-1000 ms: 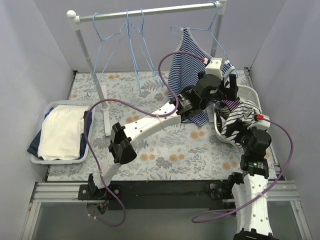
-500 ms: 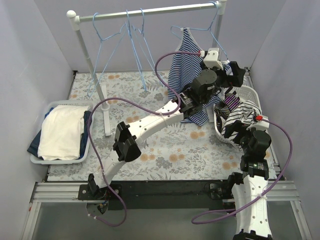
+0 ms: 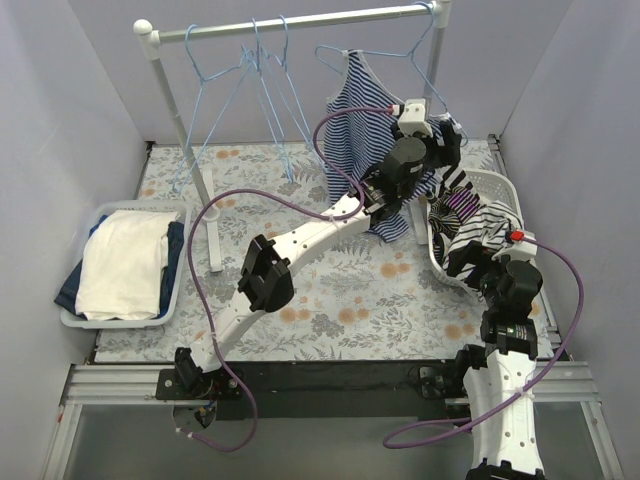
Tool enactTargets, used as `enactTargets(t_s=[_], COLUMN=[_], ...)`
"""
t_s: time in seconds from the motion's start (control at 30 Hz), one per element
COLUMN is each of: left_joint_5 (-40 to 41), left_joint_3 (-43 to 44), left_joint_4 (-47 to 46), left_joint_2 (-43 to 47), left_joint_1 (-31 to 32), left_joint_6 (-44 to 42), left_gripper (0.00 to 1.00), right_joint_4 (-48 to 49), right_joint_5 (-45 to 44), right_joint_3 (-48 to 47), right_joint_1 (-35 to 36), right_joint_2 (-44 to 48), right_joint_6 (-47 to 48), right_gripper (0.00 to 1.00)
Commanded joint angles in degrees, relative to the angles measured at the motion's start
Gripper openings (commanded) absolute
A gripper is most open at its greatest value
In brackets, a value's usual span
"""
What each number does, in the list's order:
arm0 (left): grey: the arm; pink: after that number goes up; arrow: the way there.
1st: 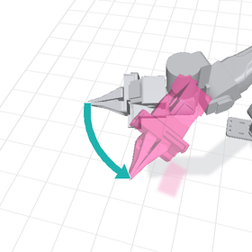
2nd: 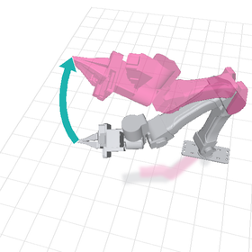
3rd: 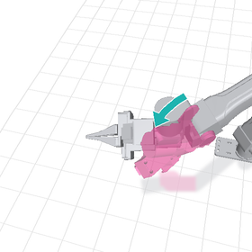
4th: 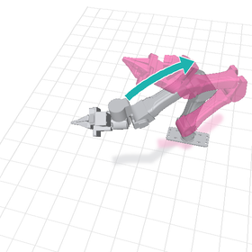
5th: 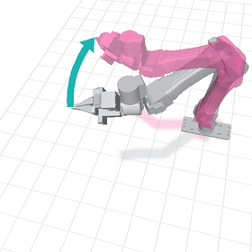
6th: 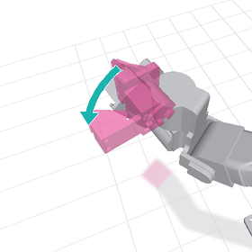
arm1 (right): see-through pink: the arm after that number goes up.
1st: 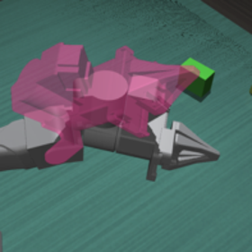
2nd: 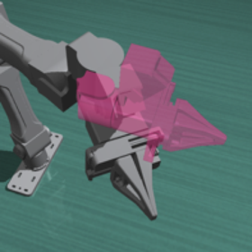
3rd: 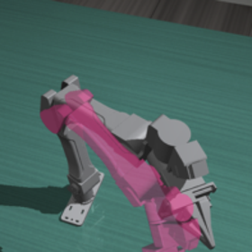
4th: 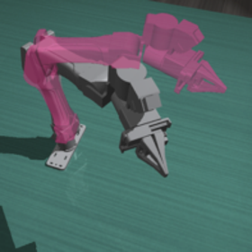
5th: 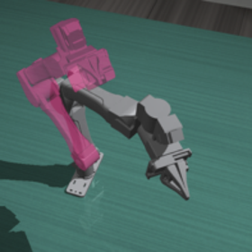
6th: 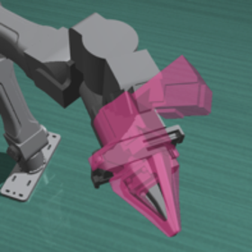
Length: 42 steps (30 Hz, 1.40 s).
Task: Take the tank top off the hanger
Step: Pick up the hanger.
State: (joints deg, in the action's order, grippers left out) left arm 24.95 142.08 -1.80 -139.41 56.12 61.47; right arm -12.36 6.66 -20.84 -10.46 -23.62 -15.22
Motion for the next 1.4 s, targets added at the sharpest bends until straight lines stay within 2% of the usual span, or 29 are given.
enactTargets(t_s=[0.0, 0.13, 0.33, 0.5, 0.63, 0.7, 0.73, 0.83, 0.87, 0.97, 1.17, 1.23, 1.37], left_joint_5=[2.30, 2.30, 2.47, 3.00, 3.18, 3.26, 3.35, 2.13, 1.51, 0.02, -0.86, -1.31, -0.96], left_joint_3=[1.27, 0.83, -1.98, -4.44, -6.98, -9.79, -13.20, -19.11, -22.86, -30.59, -41.70, -45.74, -50.49], left_joint_4=[-0.83, -0.92, -0.22, 0.75, 4.51, 5.49, 6.36, 7.34, 7.60, 8.57, 11.65, 12.26, 12.88], left_joint_2=[3.27, 4.06, 6.43, 8.54, 11.17, 14.60, 16.00, 22.76, 24.44, 31.47, 42.20, 44.31, 48.88], left_joint_1=[-0.13, -0.13, -0.13, -0.13, -0.13, -0.13, -0.04, -0.13, -0.13, -0.13, -0.13, -0.13, -0.13], left_joint_6=[-2.50, -3.11, -4.17, -5.66, -5.93, -5.75, -5.84, -5.75, -5.58, -4.35, -1.97, -1.18, -0.83], left_gripper=[0.70, 0.60, 0.33, 0.00, 0.00, 0.00, 0.07, 0.47, 0.53, 0.78, 0.82, 0.83, 0.83], right_joint_4=[1.46, 1.55, 3.83, 5.94, 7.79, 11.73, 14.53, 20.87, 25.06, 31.23, 41.10, 40.06, 30.31], right_joint_5=[1.17, 0.99, 3.00, 4.68, 4.51, 4.77, 5.29, 6.87, 7.49, 7.76, 13.38, 14.08, 9.61], right_joint_3=[-0.43, -0.34, 0.45, -0.16, -1.66, -0.96, -0.52, -0.87, -0.87, -1.22, -5.43, -7.79, -13.60], right_joint_1=[0.17, 0.18, 0.09, 0.09, 0.17, 0.17, 0.09, 0.09, 0.17, 0.09, 0.79, 2.54, 7.90], right_joint_2=[-0.11, -0.46, -0.11, 0.50, -0.11, -0.55, -1.60, -4.67, -5.47, -8.02, -15.49, -17.24, -18.66], right_joint_6=[-0.24, -0.16, -1.99, -5.08, -6.66, -8.93, -9.64, -13.33, -14.21, -17.12, -17.21, -15.72, -5.46], right_gripper=[0.99, 0.99, 0.99, 0.99, 0.99, 0.99, 0.99, 0.99, 0.99, 0.99, 0.99, 0.99, 0.99])
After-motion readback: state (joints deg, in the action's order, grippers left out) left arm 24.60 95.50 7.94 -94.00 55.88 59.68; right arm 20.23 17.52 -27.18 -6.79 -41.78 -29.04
